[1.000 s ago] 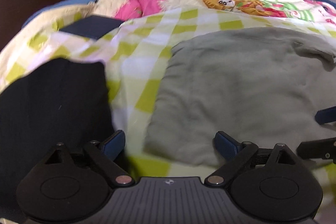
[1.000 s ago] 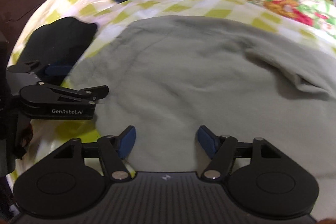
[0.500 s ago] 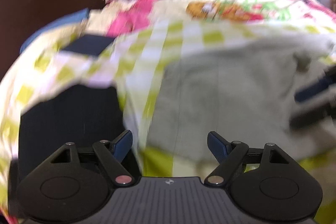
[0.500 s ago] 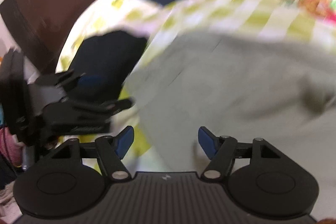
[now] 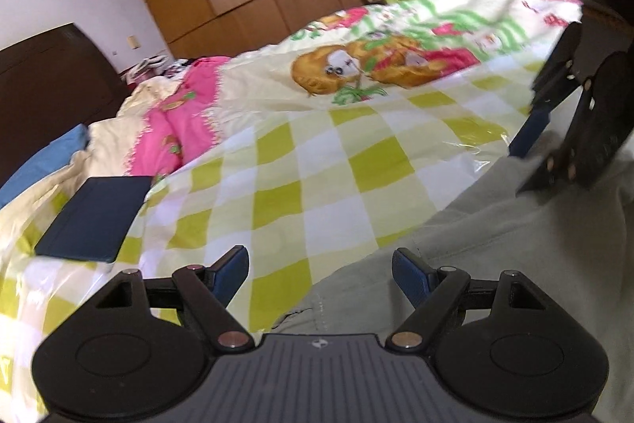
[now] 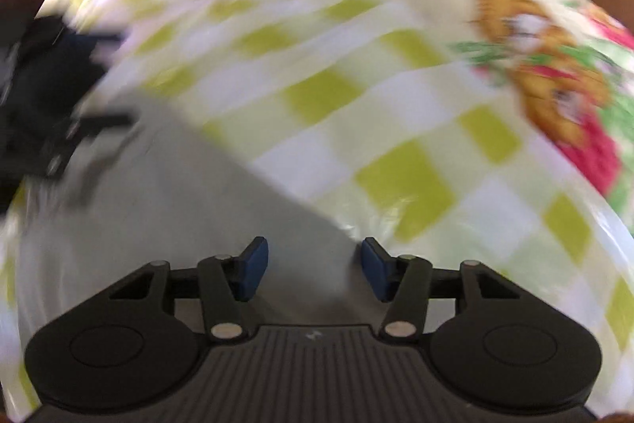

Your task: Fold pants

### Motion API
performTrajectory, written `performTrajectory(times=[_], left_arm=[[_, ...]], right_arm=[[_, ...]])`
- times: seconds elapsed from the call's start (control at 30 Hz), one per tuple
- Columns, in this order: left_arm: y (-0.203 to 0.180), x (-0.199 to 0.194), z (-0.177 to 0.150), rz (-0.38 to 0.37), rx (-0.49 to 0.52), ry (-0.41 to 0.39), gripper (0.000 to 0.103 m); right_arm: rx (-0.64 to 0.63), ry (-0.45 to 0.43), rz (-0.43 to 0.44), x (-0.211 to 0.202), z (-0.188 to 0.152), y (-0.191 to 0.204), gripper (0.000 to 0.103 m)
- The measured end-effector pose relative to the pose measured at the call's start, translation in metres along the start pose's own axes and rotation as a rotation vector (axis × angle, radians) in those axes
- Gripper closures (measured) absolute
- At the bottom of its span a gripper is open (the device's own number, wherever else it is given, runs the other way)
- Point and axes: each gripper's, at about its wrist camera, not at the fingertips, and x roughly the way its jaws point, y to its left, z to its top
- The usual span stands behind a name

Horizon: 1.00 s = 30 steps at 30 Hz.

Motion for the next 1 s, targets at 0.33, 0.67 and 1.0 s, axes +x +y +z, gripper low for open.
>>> performTrajectory(times=[0.33,0.67,1.0], left_arm=[[-0.005,0.000,-0.003,-0.016,0.036,0.006,0.011],[-0.010,-0.055,-0.067,0.004,-0.041,0.029,0.011],[-0.029,-0.109,-0.082,-0.030,0.044,0.018,0.010]], right_arm=[[0.070,-0.074,-0.099,-0.026,0.011,0.015,0.101],[0.100,-0.186,0.174,-0.118,-0.086,0.133,0.100],[0.135,-0.147,0.125,-0.114,-0.110,0.153,0.086]])
